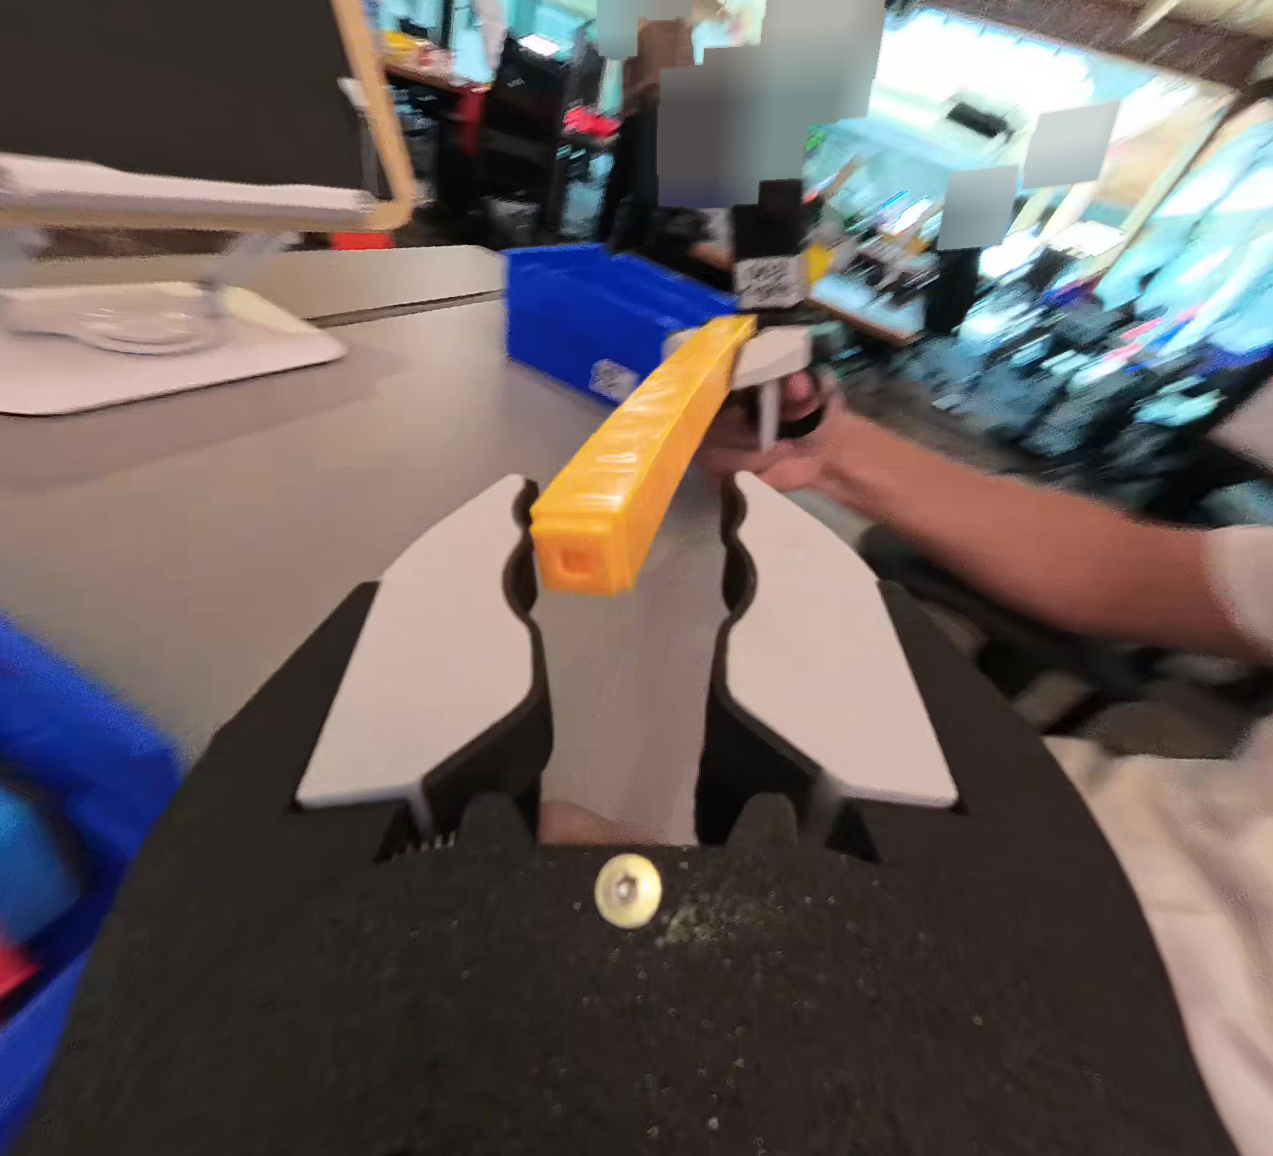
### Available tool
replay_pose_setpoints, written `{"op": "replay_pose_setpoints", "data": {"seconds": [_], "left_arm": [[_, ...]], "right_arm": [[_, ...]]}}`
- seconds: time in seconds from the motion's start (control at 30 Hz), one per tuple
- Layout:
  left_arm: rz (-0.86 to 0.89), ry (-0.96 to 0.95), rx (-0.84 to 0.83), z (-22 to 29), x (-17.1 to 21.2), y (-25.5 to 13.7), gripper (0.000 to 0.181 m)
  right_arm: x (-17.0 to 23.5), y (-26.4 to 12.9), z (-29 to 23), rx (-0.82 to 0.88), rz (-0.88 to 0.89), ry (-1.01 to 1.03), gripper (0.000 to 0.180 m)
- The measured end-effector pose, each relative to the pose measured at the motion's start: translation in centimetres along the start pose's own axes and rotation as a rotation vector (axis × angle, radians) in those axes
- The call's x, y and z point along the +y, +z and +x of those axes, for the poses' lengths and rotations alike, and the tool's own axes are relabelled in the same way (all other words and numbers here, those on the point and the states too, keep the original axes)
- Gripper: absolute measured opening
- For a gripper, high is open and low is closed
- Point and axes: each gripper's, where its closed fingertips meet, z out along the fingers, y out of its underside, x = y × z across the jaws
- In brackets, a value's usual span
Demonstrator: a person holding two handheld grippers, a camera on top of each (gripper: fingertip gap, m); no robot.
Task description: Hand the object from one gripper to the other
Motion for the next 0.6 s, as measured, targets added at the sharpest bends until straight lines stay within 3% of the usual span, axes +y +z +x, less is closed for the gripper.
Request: {"op": "replay_pose_setpoints", "data": {"seconds": [0.17, 0.37, 0.47, 0.6], "left_arm": [[-0.179, 0.483, -0.413, -3.2, 0.7, -0.8, 0.063], [-0.423, 0.943, -0.688, -4.6, 2.8, 0.4, 0.064], [-0.508, 1.17, -0.782, -5.2, 3.3, 0.4, 0.052], [-0.599, 1.255, -0.825, -6.3, 4.2, -0.1, 0.03]], "right_arm": [[-0.2, -1.2, 2.8, 0.141, 0.005, 0.005, 0.021], [1.4, 1.0, 2.5, 0.187, -0.068, -0.043, 0.021], [2.4, 2.3, 1.7, 0.159, -0.111, -0.052, 0.022], [3.0, 2.9, 1.1, 0.134, -0.144, -0.066, 0.022]]}}
